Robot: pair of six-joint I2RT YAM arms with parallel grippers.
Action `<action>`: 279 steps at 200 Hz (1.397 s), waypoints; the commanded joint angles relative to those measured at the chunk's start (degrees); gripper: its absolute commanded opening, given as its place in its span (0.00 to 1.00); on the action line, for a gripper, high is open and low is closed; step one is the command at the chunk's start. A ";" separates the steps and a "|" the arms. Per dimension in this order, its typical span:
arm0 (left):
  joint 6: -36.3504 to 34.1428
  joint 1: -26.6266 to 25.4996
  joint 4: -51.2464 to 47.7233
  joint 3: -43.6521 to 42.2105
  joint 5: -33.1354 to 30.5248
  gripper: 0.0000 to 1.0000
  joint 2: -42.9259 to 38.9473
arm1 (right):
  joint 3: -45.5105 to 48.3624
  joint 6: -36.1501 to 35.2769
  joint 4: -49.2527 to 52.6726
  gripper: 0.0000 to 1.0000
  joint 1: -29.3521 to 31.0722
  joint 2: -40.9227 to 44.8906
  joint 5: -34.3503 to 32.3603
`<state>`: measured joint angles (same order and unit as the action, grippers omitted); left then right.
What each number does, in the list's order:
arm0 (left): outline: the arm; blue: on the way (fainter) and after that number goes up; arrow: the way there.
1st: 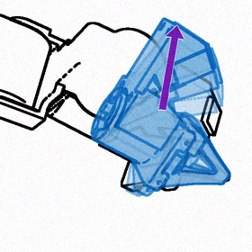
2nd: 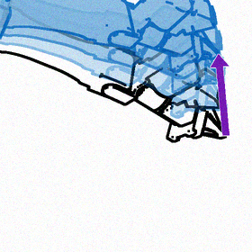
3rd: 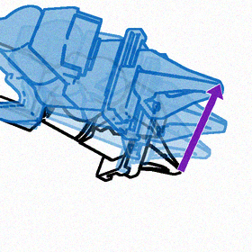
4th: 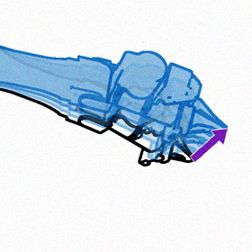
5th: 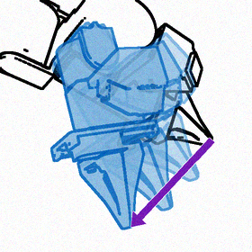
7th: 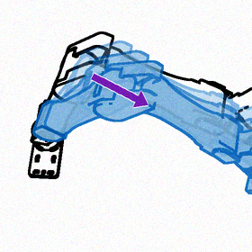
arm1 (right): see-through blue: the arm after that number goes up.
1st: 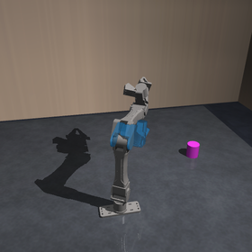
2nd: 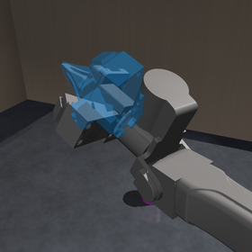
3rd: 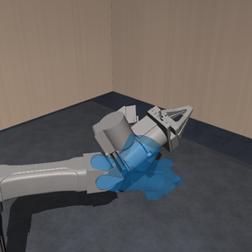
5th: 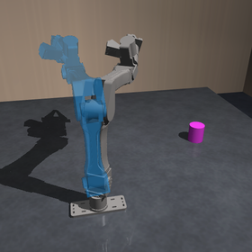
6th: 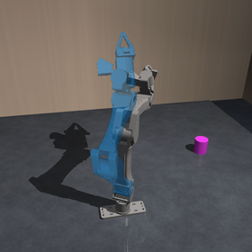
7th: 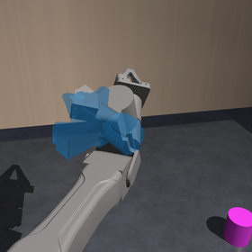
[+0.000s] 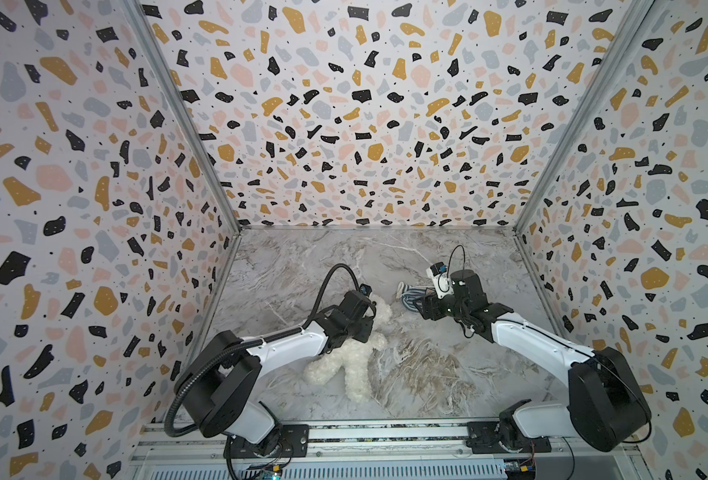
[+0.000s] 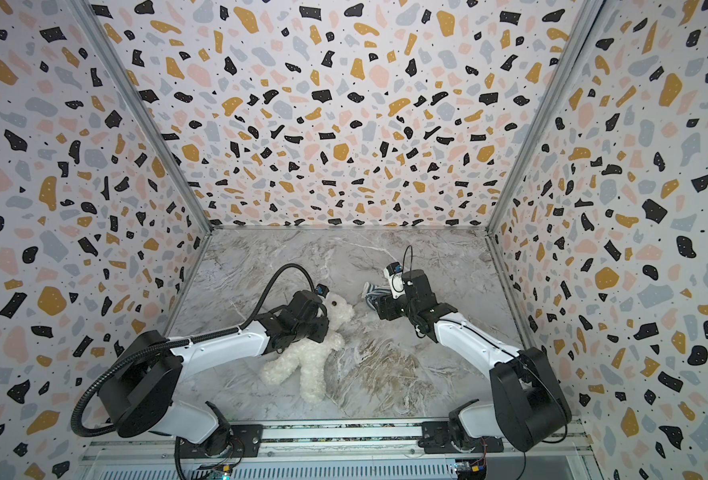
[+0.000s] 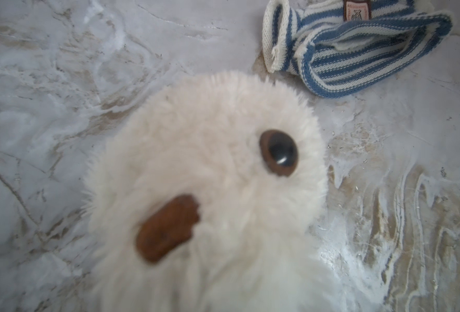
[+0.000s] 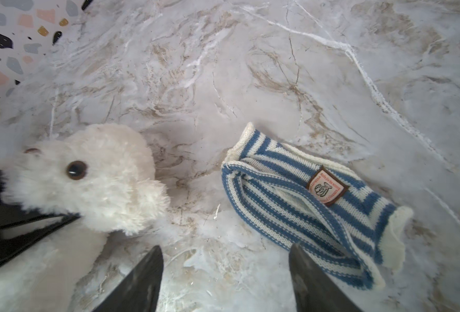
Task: Dress the teddy bear
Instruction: 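Grasp the striped sweater's edge with the right gripper and lift it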
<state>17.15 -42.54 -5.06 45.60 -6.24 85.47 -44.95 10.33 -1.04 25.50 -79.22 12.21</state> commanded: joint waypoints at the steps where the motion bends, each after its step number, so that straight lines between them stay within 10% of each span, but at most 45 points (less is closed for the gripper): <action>1: 0.15 -0.31 2.70 -1.52 0.70 0.19 -2.02 | -3.53 -2.34 0.63 0.73 -1.23 -3.24 0.61; 279: 4.12 2.72 4.88 -10.20 -2.99 0.15 -12.68 | -9.68 4.24 -7.50 0.66 7.80 -24.79 7.42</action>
<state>20.64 -40.51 -2.24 36.60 -8.27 74.41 -52.14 12.03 -7.07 31.94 -102.96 16.14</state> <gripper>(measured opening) 0.151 0.659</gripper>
